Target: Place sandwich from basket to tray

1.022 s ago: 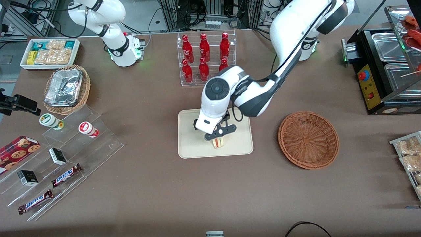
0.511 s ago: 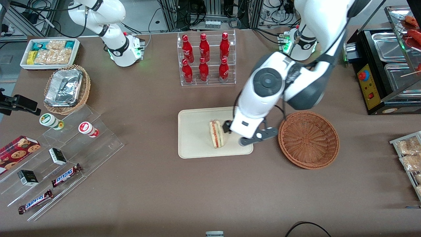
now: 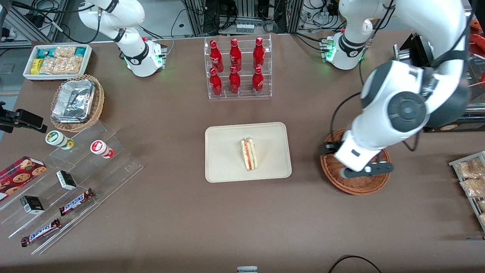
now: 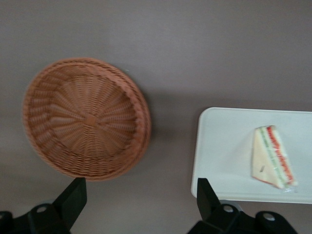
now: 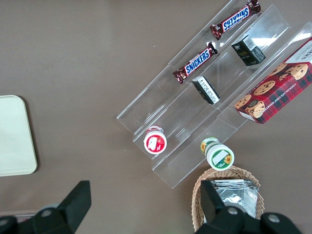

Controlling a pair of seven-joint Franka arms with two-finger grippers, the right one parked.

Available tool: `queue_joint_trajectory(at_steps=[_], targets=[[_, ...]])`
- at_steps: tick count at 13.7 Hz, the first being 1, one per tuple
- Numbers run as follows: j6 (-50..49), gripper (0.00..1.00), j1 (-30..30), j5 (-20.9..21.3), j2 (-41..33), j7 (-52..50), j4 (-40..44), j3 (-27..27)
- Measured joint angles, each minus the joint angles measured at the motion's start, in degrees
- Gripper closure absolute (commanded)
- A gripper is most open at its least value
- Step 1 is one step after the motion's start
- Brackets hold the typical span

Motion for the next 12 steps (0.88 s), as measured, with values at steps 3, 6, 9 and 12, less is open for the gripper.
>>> queue_joint_trajectory(at_steps=[3, 6, 9, 12], targets=[[-1.5, 0.00, 4.2, 0.0, -5.1, 9.7, -4.6, 0.0], [-3.2, 0.00, 6.4, 0.0, -9.7, 14.2, -8.6, 0.0], [-7.2, 0.00, 4.8, -0.3, -14.6, 22.7, -10.8, 6.5], [-11.8, 0.00, 1.6, -1.9, -20.2, 29.5, -12.3, 14.1]])
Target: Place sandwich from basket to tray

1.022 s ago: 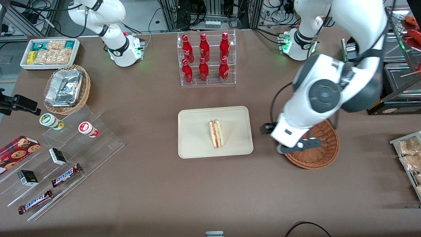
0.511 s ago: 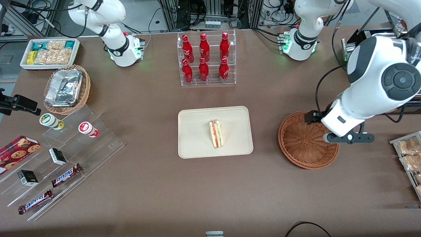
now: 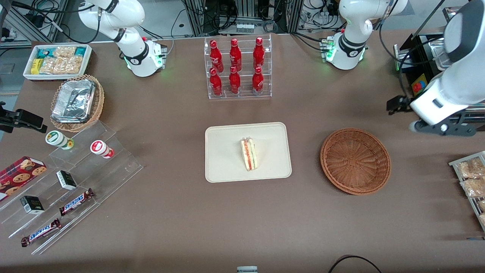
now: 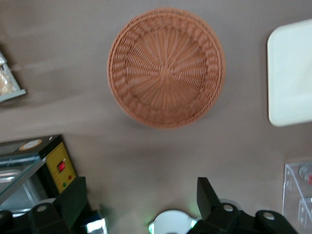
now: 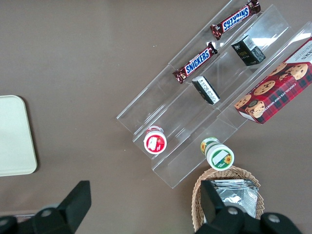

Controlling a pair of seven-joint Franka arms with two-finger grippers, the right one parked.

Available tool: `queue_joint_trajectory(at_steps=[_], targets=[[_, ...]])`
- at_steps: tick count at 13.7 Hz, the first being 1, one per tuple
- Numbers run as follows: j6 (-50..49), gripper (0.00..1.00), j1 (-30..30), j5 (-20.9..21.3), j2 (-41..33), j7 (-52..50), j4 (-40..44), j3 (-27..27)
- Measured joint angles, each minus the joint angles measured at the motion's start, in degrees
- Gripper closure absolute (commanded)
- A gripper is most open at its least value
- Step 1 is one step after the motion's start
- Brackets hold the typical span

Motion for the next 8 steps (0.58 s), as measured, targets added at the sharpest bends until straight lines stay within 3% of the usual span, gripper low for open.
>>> queue_joint_trajectory(at_steps=[8], targets=[[-5.6, 0.00, -2.1, -0.1, -7.0, 1.8, -1.0, 7.4]])
